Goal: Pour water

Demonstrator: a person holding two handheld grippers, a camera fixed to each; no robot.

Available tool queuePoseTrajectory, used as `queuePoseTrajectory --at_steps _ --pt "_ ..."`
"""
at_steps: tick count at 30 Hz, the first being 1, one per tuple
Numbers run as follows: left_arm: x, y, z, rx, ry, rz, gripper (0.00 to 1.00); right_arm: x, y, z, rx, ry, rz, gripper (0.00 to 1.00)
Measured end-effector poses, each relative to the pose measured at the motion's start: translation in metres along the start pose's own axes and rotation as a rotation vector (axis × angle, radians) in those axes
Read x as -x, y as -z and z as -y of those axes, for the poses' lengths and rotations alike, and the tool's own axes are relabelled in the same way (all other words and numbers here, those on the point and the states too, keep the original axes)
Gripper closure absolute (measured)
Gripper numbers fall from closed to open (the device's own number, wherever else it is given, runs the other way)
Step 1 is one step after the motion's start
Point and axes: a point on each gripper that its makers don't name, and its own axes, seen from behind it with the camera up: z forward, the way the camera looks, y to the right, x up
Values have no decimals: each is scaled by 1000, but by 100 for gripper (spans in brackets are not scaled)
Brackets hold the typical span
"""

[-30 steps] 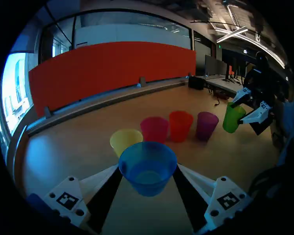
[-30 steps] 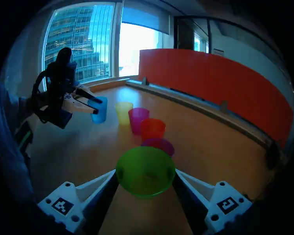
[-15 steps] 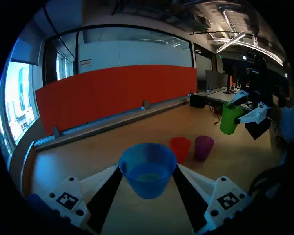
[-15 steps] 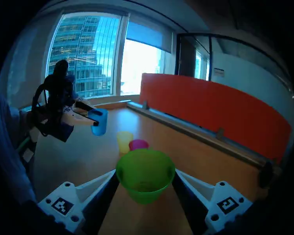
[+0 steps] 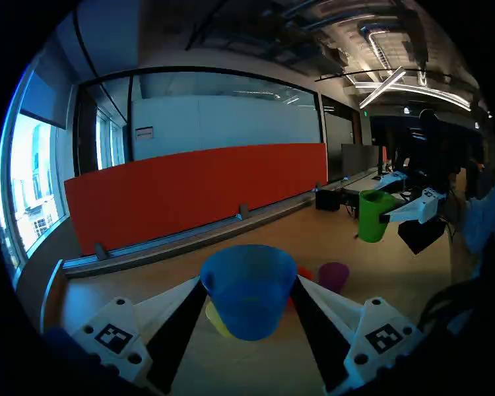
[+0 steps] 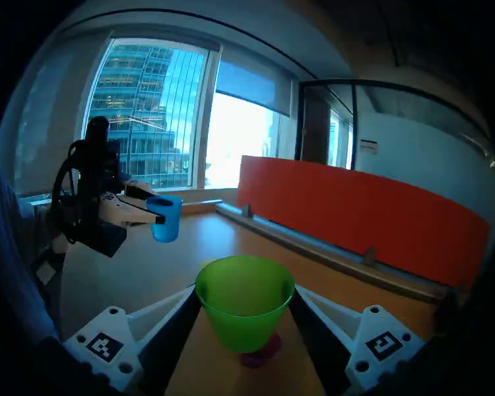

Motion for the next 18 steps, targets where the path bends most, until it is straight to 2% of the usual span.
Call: queuePoseTrajectory --at_steps 9,18 --pt "-24 3 -8 10 -11 -56 14 -23 -11 6 -14 -20 -65 8" --pt "-51 8 -18 24 -42 -114 14 -33 -20 12 -32 -6 -79 8"
